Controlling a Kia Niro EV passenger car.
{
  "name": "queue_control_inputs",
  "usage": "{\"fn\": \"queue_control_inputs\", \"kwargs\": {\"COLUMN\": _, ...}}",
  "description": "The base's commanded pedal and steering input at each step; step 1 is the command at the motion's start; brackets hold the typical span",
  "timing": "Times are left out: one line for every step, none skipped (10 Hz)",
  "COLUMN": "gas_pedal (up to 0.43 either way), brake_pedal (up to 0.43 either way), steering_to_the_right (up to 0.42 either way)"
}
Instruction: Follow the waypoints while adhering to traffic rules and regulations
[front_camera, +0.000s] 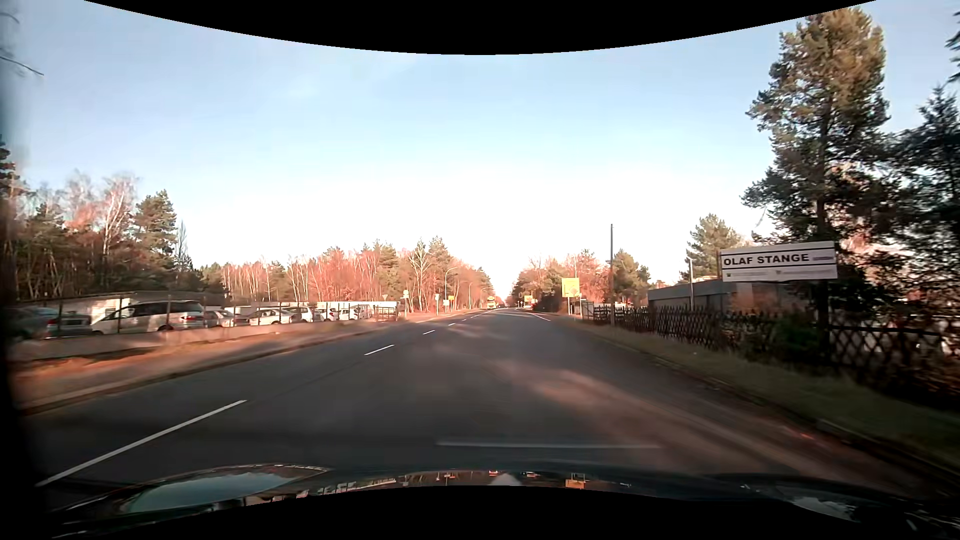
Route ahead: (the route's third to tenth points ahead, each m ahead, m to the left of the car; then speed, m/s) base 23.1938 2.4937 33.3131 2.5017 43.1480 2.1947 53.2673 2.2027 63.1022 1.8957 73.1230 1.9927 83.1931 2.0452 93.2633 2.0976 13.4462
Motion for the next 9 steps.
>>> {"fn": "queue_control_inputs", "kwargs": {"gas_pedal": 0.150, "brake_pedal": 0.000, "steering_to_the_right": -0.002}}
{"fn": "queue_control_inputs", "kwargs": {"gas_pedal": 0.150, "brake_pedal": 0.000, "steering_to_the_right": -0.001}}
{"fn": "queue_control_inputs", "kwargs": {"gas_pedal": 0.150, "brake_pedal": 0.000, "steering_to_the_right": 0.000}}
{"fn": "queue_control_inputs", "kwargs": {"gas_pedal": 0.150, "brake_pedal": 0.000, "steering_to_the_right": 0.000}}
{"fn": "queue_control_inputs", "kwargs": {"gas_pedal": 0.150, "brake_pedal": 0.000, "steering_to_the_right": 0.000}}
{"fn": "queue_control_inputs", "kwargs": {"gas_pedal": 0.150, "brake_pedal": 0.000, "steering_to_the_right": 0.000}}
{"fn": "queue_control_inputs", "kwargs": {"gas_pedal": 0.150, "brake_pedal": 0.000, "steering_to_the_right": 0.000}}
{"fn": "queue_control_inputs", "kwargs": {"gas_pedal": 0.150, "brake_pedal": 0.000, "steering_to_the_right": 0.000}}
{"fn": "queue_control_inputs", "kwargs": {"gas_pedal": 0.150, "brake_pedal": 0.000, "steering_to_the_right": 0.000}}
